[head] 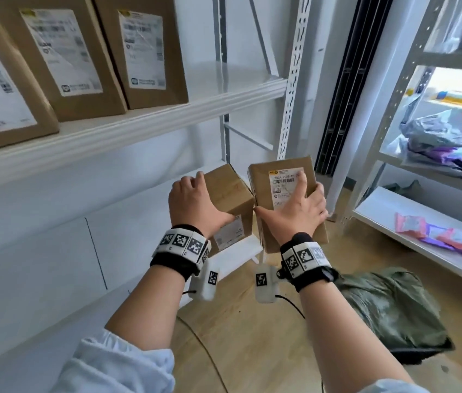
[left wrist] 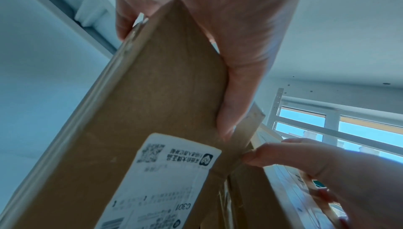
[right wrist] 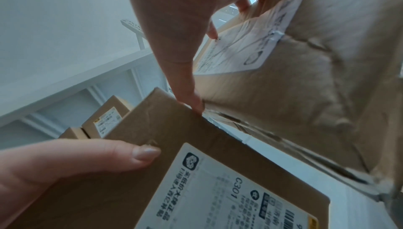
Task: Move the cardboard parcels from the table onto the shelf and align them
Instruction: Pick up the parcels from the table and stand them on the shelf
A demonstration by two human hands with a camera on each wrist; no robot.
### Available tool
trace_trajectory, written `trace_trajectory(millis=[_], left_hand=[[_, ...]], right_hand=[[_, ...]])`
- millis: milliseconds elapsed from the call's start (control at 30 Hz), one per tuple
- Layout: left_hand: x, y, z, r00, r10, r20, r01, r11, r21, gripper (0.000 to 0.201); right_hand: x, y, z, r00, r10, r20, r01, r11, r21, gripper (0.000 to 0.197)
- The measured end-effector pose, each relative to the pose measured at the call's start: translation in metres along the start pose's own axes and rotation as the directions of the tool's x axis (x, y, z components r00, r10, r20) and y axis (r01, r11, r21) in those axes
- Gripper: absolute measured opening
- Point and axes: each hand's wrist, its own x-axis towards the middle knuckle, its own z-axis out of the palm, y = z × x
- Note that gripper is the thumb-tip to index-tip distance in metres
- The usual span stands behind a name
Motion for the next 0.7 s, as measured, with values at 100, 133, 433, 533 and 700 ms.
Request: trace_trajectory(millis=[100,133,433,533,700], left_hand=[[0.010,0.025,-0.001,0.997,-0.053,-0.056,0.053,0.999,0.004,0.118],[0.013,0.031,-0.003,0.995,-0.064,-0.072,0.064,0.998,0.008,0.118],[0.037,0.048,-0.053,0.964,-0.117,-0.237,0.129,0.991,0.036,0.115],[0.044,0.045,-0.082,0.937,-0.168,-0.305,0.172,0.985,-0.014,0.115],[0.054,0.035,-0.124,0.889,-0.237,-0.393,0.221,0.971,-0.085,0.117]], right_hand=[[0.028,0.002,-0.005,0.998,-0.056,-0.008,0.056,0.998,0.035,0.117],[0.035,0.001,-0.006,0.997,-0.077,-0.012,0.078,0.996,0.046,0.117],[0.069,-0.043,-0.023,0.975,-0.218,-0.030,0.220,0.967,0.126,0.118],[0.075,-0.072,-0.032,0.957,-0.282,-0.074,0.290,0.946,0.148,0.119],[0.090,-0.121,-0.046,0.940,-0.320,-0.118,0.338,0.923,0.184,0.124]])
